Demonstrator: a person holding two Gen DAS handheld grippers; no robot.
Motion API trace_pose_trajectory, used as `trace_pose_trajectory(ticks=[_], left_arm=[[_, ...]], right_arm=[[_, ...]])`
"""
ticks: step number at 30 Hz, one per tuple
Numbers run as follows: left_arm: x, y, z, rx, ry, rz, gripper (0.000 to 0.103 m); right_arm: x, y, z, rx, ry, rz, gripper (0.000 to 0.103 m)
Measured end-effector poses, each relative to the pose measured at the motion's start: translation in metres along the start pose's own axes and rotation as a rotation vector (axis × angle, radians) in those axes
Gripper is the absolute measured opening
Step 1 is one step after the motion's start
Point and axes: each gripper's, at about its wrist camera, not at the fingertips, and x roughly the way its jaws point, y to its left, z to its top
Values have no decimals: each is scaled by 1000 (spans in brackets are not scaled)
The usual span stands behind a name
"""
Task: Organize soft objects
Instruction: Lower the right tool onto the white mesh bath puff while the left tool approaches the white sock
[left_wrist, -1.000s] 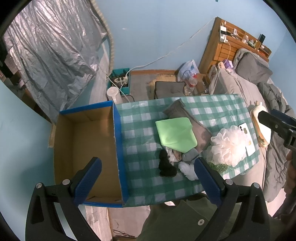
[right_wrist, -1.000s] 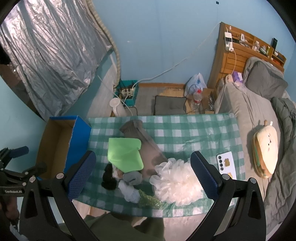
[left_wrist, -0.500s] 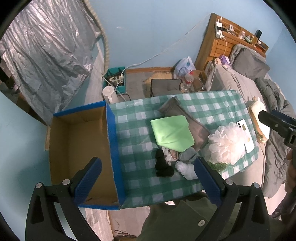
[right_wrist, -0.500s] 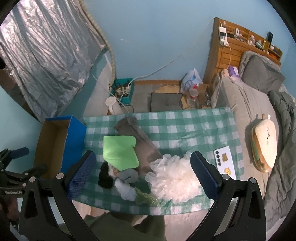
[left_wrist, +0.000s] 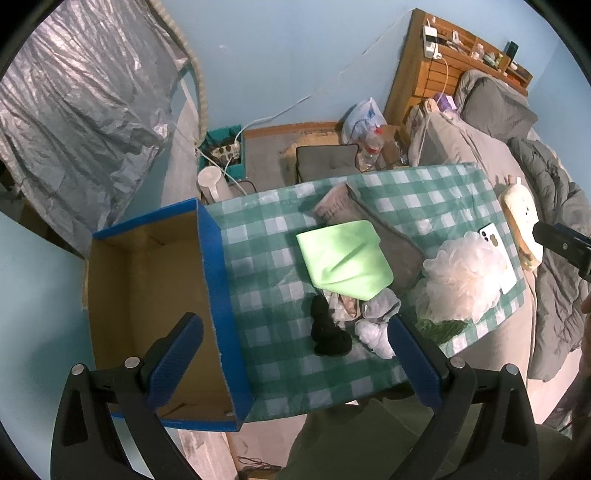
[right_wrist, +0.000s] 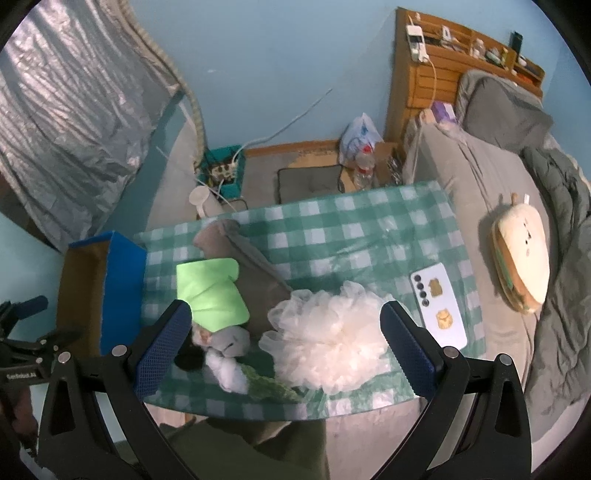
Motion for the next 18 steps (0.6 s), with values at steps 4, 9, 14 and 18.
trace_pose_trajectory(ticks=[4,9,14,18], left_arm=[[9,-5,0,14,16,-6,101],[25,-15,1,46,38,-10,101],[42,-25,-1,66,63,-40,101],[55,-37,-5,97,85,-67,101]], right_arm=[[10,-12,-5,36,28,-1,101],[25,-21,-15,52,70,-16,101],[43,-29,-26,54,105,-17,101],[57,-32,-33,42,131,-12,101]])
